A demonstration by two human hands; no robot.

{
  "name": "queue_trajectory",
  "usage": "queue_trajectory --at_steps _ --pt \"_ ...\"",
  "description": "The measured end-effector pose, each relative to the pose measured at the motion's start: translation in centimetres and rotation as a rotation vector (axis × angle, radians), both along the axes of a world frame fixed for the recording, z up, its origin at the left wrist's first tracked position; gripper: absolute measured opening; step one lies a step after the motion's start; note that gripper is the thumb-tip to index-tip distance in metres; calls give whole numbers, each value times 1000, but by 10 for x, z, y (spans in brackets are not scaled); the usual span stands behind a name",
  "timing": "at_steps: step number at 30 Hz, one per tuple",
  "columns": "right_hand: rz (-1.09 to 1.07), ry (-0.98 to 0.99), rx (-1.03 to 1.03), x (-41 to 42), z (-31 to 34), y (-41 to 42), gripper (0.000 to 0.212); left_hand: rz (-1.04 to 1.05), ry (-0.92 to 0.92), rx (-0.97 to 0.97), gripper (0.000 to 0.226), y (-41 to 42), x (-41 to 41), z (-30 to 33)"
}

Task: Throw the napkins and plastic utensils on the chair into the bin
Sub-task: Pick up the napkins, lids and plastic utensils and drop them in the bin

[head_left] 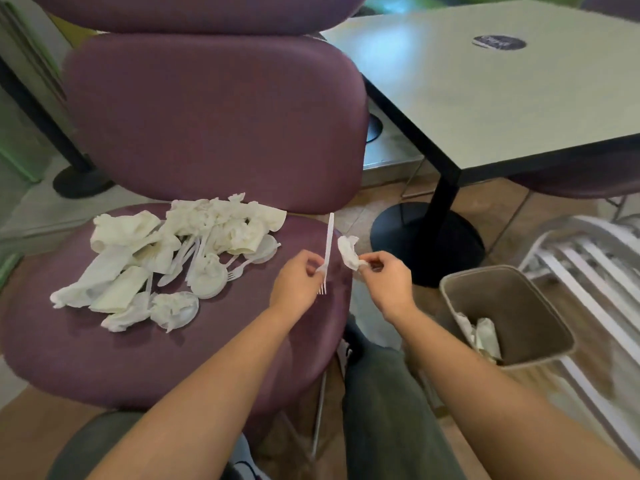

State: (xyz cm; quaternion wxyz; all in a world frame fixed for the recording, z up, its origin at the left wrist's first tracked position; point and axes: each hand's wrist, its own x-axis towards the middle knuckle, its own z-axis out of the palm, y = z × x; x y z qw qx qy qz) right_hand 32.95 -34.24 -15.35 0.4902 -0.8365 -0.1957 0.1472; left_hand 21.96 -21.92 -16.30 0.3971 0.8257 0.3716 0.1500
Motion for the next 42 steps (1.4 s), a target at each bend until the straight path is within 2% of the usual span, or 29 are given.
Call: queue_trajectory --at_steps 9,15,22,25,28,30,38,42 --pt "-276 47 -11 45 -16 -113 4 -242 25 -155 13 -99 89 0" --pt "-362 65 -39 77 -37 -173 12 -360 131 -154 11 -155 141 -21" --pt "-416 86 -232 114 -72 -212 14 -380 291 -172 19 -200 183 -51" --pt "-395 113 -324 124 -81 -220 22 -393 332 -172 11 -212 192 -62" --pt "-318 178 -374 127 -82 -220 32 -423 315 -175 36 -219 197 -67" --pt "-285 189 -385 126 -79 -216 35 -420 279 -166 42 -219 197 -64" --pt "-190 113 -299 113 -46 -180 28 -299 65 -141 30 -184 169 -31" --pt "-110 67 -222 92 -28 -142 25 -244 31 -83 26 -144 134 -14"
